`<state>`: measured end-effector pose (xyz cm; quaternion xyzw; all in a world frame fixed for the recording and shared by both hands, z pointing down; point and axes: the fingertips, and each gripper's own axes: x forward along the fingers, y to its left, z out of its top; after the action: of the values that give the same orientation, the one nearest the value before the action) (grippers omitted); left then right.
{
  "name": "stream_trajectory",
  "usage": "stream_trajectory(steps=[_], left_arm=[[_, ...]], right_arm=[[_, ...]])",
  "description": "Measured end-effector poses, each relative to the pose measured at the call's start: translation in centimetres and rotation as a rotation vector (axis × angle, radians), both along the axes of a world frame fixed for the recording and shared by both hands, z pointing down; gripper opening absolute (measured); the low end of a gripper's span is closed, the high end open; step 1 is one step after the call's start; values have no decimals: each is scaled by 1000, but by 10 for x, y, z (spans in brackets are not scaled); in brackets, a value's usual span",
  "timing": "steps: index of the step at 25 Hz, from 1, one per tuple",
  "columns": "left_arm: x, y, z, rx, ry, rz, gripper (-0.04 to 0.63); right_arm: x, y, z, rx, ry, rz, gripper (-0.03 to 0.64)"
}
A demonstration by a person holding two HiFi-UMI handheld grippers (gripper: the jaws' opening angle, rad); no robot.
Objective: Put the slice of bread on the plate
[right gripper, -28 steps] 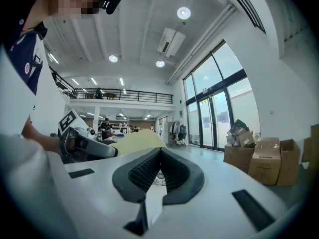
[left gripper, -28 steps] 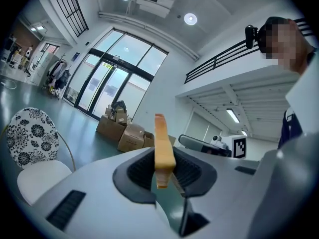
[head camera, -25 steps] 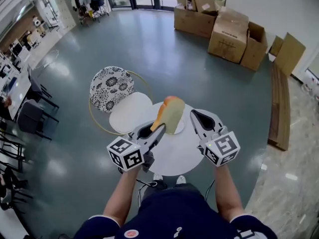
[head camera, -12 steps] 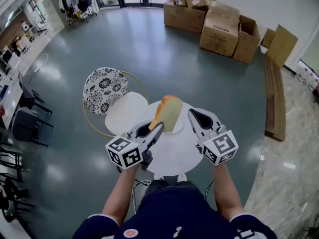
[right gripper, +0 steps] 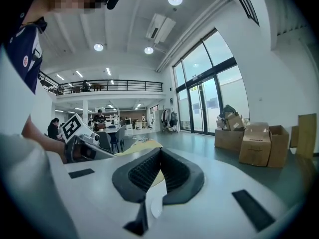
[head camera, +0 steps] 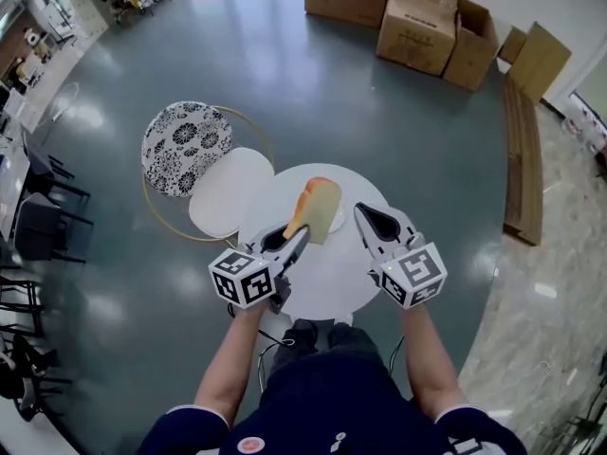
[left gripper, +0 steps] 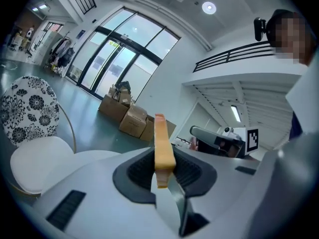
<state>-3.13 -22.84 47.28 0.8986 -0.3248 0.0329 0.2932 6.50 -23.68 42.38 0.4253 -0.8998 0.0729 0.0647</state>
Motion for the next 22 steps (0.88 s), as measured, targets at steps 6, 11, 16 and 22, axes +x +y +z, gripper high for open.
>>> stream_trajectory(steps=[6,11,16,22], left_arm=[[8,-15,51,-65,-8,-8,95],[12,-26,89,-128,-10,-15,95],[21,-42,127,-184,-16,-17,95],[27,-57,164,-238,-37,-20,95]], right_arm=[[5,-13,41,-52,-15,9,5],[8,-19,68,-105,-26,18,6],[17,-28,89,-145,-24,37,6],[26,-36,114,-181,-15,47,6]])
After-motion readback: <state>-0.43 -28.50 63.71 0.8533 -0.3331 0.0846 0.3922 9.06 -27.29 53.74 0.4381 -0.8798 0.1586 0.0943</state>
